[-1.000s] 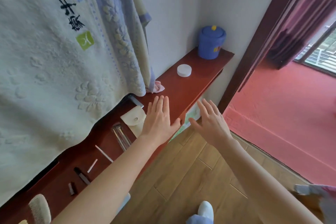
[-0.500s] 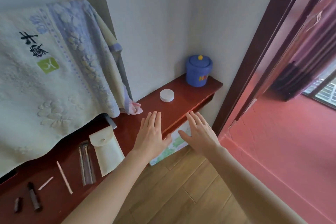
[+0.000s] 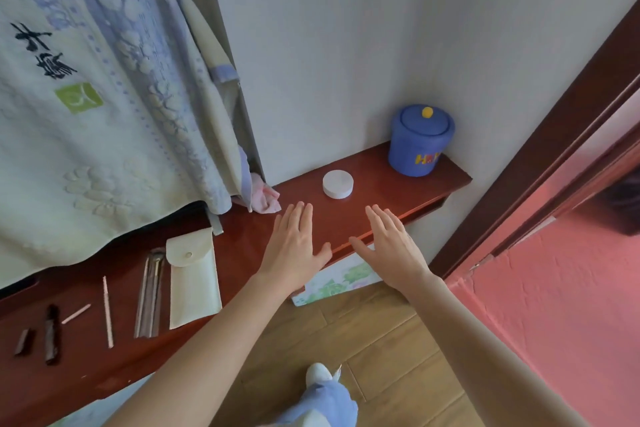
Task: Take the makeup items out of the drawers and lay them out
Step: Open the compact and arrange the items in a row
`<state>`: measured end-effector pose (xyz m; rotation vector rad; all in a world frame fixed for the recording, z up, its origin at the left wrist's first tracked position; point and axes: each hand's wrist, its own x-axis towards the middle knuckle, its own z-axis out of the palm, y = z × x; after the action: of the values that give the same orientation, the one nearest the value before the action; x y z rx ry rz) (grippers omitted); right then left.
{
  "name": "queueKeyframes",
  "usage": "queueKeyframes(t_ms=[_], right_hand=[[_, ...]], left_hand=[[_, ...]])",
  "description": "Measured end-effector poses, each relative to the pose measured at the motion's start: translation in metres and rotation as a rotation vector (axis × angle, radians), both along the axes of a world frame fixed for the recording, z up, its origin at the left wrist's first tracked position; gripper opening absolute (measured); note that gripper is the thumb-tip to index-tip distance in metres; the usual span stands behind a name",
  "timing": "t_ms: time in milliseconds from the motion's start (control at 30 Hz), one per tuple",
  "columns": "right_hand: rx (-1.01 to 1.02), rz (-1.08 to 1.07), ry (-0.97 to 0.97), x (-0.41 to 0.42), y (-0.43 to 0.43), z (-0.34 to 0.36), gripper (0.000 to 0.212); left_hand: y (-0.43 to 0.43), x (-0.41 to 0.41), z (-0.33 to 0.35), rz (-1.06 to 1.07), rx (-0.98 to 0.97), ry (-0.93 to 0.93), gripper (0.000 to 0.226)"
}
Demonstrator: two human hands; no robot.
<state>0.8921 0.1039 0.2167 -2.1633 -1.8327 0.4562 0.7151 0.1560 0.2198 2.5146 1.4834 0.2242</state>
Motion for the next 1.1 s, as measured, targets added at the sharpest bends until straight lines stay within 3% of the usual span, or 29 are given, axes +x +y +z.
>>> queueKeyframes(t_ms=[533, 800, 1100], right_hand=[[-0.144, 0.116, 0.024, 0.065, 0.129, -0.025, 0.073], [-0.212, 0.282, -0.019, 0.073, 0.189, -0.061, 0.074], [-0.276, 0.402, -0.152, 0.053, 0.235, -0.086, 0.092]], left_hand=[[0.095, 0.065, -0.037, 0.136, -0.133, 0.026, 0.076], [0.098, 0.095, -0.068, 0.355, -0.281, -0.012, 0.071], [0.095, 0.104, -0.078, 0.587, -0.369, -0.119, 0.062]])
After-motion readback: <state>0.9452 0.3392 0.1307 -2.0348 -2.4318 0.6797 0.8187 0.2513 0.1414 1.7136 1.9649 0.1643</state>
